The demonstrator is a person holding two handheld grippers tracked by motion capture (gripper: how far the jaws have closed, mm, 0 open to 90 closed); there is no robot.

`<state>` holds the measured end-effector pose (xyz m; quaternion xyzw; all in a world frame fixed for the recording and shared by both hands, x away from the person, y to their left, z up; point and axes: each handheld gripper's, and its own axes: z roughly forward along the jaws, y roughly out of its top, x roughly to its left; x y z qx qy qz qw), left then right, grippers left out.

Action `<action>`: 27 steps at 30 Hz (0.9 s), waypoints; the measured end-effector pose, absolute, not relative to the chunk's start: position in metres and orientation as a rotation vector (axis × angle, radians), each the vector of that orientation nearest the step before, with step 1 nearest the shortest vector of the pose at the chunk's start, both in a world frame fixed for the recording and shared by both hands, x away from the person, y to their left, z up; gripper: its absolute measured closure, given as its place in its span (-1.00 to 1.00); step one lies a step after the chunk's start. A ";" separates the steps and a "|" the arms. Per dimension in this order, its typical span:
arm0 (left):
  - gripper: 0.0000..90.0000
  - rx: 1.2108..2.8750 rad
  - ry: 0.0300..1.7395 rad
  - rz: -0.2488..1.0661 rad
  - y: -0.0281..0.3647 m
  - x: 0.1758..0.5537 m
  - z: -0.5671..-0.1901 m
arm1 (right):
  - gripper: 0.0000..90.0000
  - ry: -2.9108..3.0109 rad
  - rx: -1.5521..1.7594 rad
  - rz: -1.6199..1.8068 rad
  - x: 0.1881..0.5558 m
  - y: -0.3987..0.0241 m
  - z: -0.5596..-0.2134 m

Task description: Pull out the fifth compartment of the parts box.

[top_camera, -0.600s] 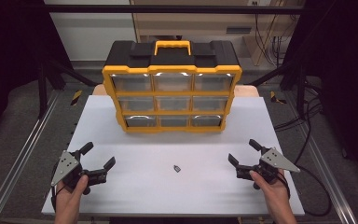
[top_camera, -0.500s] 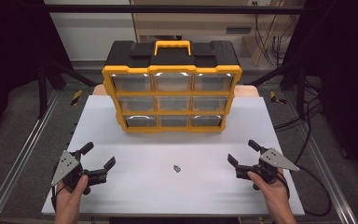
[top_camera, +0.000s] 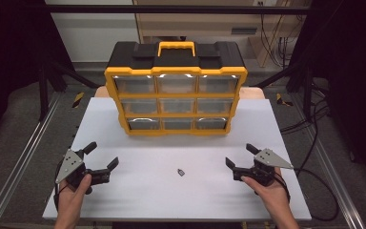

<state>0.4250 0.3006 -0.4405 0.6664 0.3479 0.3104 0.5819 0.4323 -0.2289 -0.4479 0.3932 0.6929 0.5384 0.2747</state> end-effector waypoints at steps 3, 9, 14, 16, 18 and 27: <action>-0.98 1.551 0.828 0.717 0.303 0.427 -0.442 | -0.87 1.879 1.038 1.403 0.436 -0.223 -0.446; -0.98 1.544 0.847 0.719 0.309 0.424 -0.444 | -0.85 1.954 1.012 1.247 0.450 -0.196 -0.438; -0.98 1.543 0.850 0.725 0.311 0.422 -0.444 | -0.86 1.995 0.991 1.211 0.457 -0.170 -0.432; -0.98 1.546 0.849 0.727 0.311 0.421 -0.444 | -0.86 2.010 0.955 1.173 0.459 -0.159 -0.428; -0.98 1.545 0.848 0.729 0.312 0.421 -0.443 | -0.87 2.024 0.903 1.131 0.461 -0.149 -0.422; -0.98 1.527 0.863 0.729 0.317 0.419 -0.444 | -0.88 2.046 0.725 1.003 0.466 -0.120 -0.394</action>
